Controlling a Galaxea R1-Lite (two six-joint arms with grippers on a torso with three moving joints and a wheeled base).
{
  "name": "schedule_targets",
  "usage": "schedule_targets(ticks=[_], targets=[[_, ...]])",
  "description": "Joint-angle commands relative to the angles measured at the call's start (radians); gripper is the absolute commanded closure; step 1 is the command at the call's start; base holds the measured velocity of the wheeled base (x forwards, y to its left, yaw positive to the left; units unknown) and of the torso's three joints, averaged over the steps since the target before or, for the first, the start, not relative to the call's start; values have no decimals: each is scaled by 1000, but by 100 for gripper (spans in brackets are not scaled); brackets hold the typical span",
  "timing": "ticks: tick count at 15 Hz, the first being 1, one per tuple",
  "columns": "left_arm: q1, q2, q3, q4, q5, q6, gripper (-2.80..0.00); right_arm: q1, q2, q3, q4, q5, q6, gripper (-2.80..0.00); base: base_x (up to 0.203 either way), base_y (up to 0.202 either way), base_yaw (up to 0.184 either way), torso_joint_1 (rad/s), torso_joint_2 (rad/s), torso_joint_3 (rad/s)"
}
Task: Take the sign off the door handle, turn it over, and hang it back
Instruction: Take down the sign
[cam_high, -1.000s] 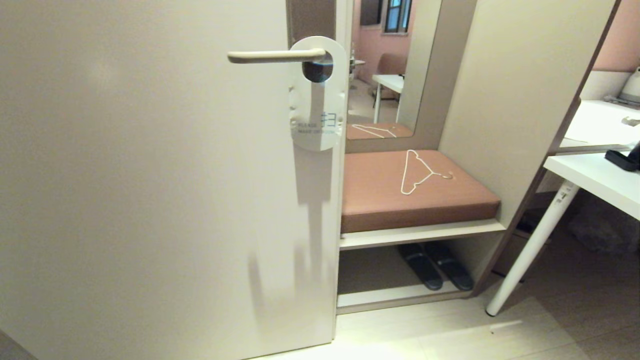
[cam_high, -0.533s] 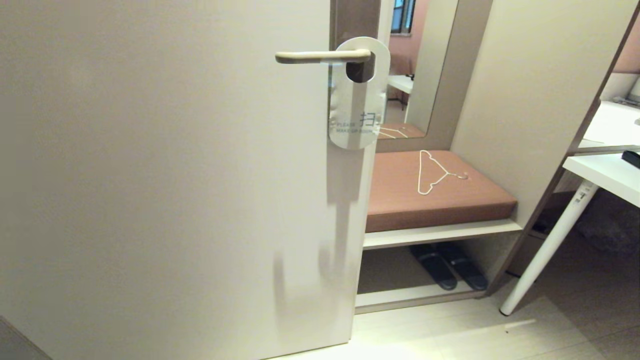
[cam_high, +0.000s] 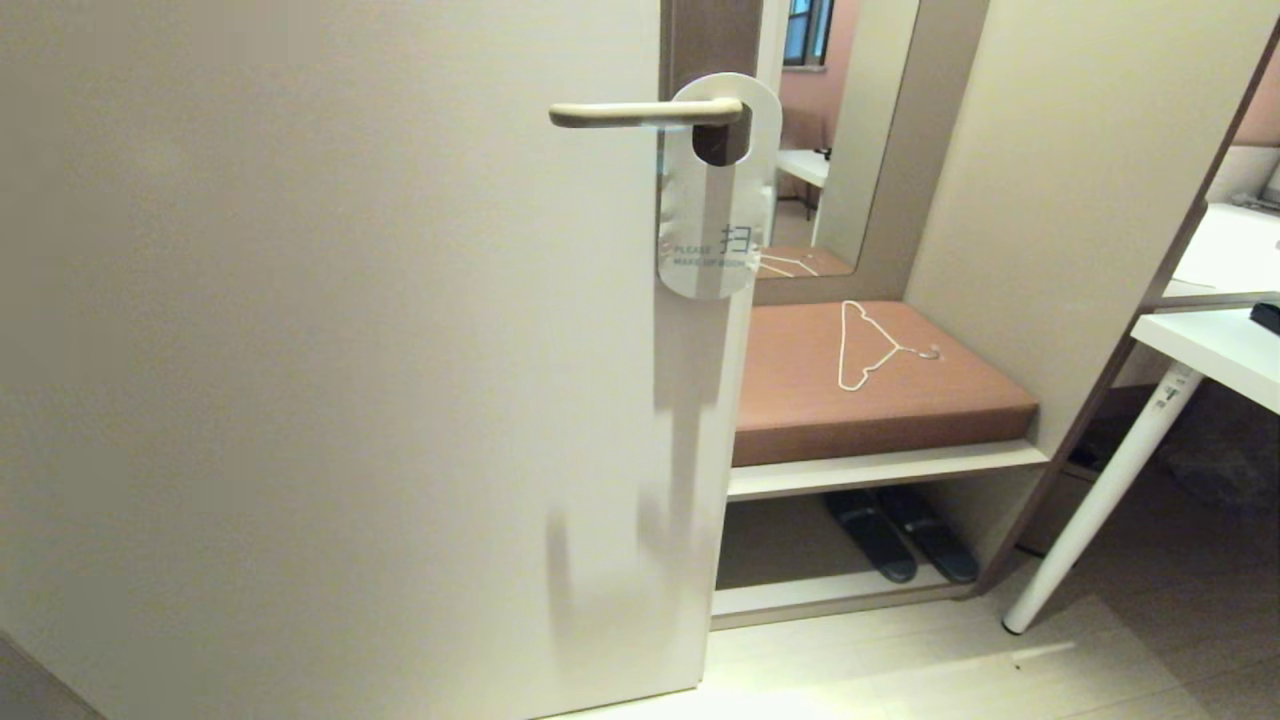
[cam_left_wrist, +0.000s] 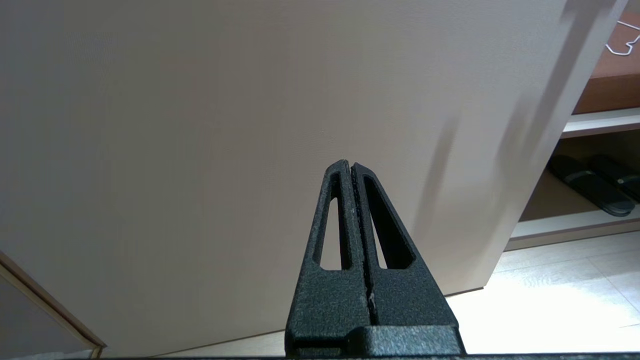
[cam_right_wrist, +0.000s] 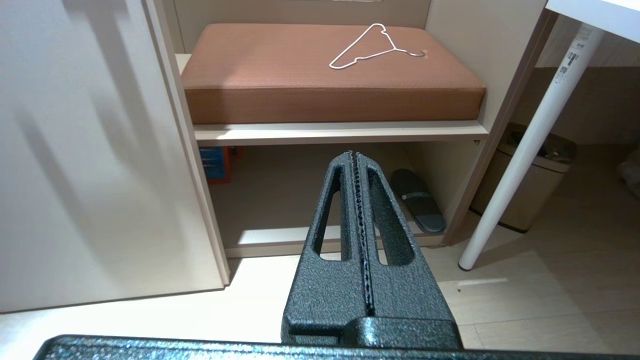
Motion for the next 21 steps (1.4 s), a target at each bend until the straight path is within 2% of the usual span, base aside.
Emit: schedule_targets(ticks=[1,13,16,21], targets=[[0,1,0,0,0,0,0,1,0,0,0,-1,3,0,0,0,0,0,0,0],[0,1,0,0,1,0,0,0,0,-9,-2,-1,-9,0,0,0,0,0,0,0],[0,1,0,0,0,0,0,1,19,-101,8,-1,-11,0,0,0,0,0,0,0],[0,1,0,0,0,0,0,1,234,-289,12,-4,-12,0,0,0,0,0,0,0]])
